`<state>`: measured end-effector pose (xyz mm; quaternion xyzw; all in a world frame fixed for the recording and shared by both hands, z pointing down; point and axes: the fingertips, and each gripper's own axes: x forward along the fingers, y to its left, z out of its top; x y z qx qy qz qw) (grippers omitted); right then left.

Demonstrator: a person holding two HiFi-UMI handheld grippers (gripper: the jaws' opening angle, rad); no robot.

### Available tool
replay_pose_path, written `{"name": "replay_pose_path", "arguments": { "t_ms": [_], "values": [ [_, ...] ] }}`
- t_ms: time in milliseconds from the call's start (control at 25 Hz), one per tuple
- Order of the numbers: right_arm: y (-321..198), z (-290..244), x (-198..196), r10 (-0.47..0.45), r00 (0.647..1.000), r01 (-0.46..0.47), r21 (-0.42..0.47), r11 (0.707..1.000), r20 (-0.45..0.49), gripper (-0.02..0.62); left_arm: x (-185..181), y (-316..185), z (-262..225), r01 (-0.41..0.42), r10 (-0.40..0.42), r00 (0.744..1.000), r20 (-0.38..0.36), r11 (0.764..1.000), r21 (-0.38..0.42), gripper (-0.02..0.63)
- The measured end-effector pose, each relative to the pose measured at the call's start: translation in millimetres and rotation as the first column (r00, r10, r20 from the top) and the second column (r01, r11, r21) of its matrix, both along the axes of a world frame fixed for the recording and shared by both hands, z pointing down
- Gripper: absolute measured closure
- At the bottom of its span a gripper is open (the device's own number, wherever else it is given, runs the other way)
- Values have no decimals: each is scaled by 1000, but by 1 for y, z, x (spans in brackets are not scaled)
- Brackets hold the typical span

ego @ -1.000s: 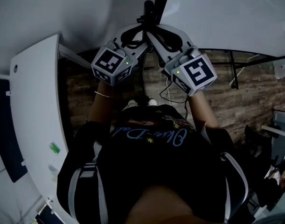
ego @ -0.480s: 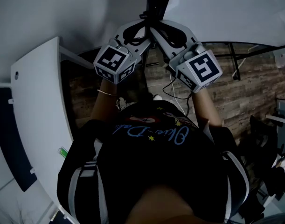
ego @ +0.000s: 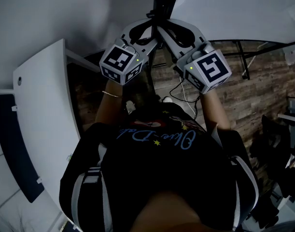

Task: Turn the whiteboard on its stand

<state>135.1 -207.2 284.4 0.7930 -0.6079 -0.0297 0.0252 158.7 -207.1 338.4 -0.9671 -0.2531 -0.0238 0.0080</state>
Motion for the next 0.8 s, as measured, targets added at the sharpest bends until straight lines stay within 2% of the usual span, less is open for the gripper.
{"name": "replay_pose_path", "arguments": {
  "t_ms": [800],
  "values": [
    [-1, -4, -3, 32, 999, -32, 0, 999, 22, 537, -4, -1, -5, -3, 3, 1000, 5, 1000, 4, 439]
  ]
}}
